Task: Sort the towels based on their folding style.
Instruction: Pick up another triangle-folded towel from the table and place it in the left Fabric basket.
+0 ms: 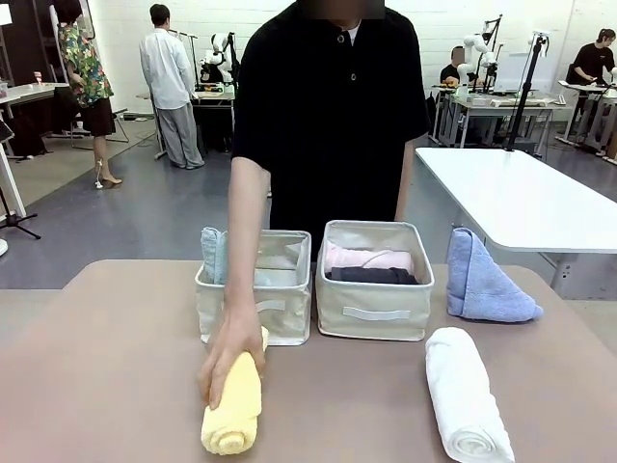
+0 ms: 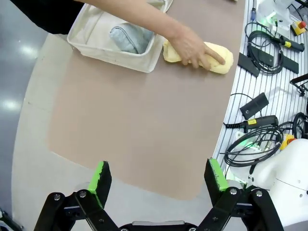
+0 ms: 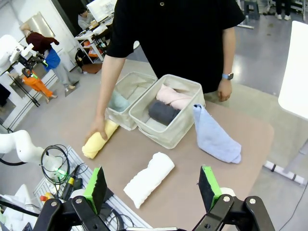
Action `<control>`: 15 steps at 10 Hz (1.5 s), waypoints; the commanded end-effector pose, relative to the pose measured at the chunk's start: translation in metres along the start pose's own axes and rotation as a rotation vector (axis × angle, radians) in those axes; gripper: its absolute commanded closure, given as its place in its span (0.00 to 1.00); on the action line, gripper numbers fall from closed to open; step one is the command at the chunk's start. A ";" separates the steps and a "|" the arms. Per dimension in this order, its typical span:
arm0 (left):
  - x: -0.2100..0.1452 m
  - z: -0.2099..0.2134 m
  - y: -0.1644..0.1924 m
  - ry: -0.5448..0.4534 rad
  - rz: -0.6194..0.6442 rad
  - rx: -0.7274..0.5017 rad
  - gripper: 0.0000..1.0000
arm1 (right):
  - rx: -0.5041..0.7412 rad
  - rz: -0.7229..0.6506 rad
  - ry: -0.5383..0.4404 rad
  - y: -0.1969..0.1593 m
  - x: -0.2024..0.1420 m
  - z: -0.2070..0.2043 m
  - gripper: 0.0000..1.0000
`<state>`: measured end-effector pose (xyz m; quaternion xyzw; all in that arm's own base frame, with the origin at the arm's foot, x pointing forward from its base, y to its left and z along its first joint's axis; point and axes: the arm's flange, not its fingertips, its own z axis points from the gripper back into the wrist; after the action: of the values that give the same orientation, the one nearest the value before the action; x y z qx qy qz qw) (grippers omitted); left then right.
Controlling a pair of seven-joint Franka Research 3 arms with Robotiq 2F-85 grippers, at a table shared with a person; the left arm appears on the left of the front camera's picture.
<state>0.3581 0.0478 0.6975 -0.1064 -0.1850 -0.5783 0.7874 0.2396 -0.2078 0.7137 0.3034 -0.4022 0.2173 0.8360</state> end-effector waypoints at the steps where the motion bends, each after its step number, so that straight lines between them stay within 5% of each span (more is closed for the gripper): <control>1: -0.012 0.010 0.017 -0.195 -0.071 -0.053 0.00 | 0.012 0.011 0.003 0.000 0.000 -0.001 0.00; 3: -0.047 0.025 0.042 -0.502 -0.065 -0.131 0.00 | 0.012 0.011 0.003 0.000 0.000 -0.001 0.00; 4: -0.058 0.036 0.051 -0.546 -0.101 -0.161 0.00 | 0.012 0.011 0.003 0.000 0.000 -0.001 0.00; 10: -0.157 0.064 0.037 -0.549 -0.025 0.049 0.00 | 0.012 0.011 0.003 0.000 0.000 -0.001 0.00; 15: -0.164 0.071 0.037 -0.553 0.003 0.053 0.00 | 0.000 0.000 0.000 0.000 0.000 0.000 0.00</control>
<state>0.3371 0.2297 0.6948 -0.2419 -0.4046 -0.5216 0.7111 0.2394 -0.2078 0.7139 0.3033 -0.4022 0.2175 0.8360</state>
